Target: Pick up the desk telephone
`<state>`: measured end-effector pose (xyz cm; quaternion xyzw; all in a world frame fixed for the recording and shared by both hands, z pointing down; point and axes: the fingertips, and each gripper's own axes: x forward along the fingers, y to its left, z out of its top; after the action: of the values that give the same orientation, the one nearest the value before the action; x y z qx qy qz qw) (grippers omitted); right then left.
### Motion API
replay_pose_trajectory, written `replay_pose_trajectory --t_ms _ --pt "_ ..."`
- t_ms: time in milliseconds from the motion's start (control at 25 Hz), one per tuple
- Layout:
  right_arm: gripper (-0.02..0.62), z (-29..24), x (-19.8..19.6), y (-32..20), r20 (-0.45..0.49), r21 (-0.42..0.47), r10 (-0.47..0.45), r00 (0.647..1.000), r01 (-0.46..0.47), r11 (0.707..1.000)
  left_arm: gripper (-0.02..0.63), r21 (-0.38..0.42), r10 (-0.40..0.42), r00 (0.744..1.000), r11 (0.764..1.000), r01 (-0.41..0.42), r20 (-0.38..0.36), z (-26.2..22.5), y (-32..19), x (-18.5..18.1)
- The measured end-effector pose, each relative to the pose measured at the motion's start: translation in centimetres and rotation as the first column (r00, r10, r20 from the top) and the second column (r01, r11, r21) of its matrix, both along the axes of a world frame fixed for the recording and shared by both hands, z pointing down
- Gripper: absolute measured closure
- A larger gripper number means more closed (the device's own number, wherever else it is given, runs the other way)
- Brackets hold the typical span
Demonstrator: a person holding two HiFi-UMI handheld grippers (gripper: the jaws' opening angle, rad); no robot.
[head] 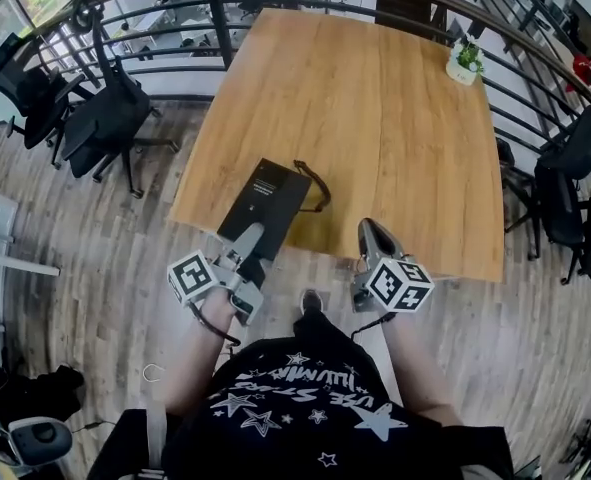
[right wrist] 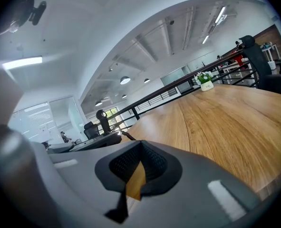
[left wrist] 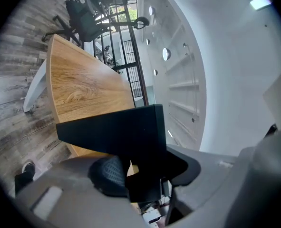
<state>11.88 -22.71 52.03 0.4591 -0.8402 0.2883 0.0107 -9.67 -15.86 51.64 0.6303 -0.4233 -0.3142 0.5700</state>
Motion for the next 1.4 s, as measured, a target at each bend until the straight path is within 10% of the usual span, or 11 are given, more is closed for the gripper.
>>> replay_pose_trajectory --t_ms 1400 --pt "0.595 -1.7 -3.6 19.3 -0.054 0.0 0.077 0.996 -0.077 0.997 0.41 -0.015 0.085 0.995 0.996 -0.086 -0.051 0.2 16.7 -4.9"
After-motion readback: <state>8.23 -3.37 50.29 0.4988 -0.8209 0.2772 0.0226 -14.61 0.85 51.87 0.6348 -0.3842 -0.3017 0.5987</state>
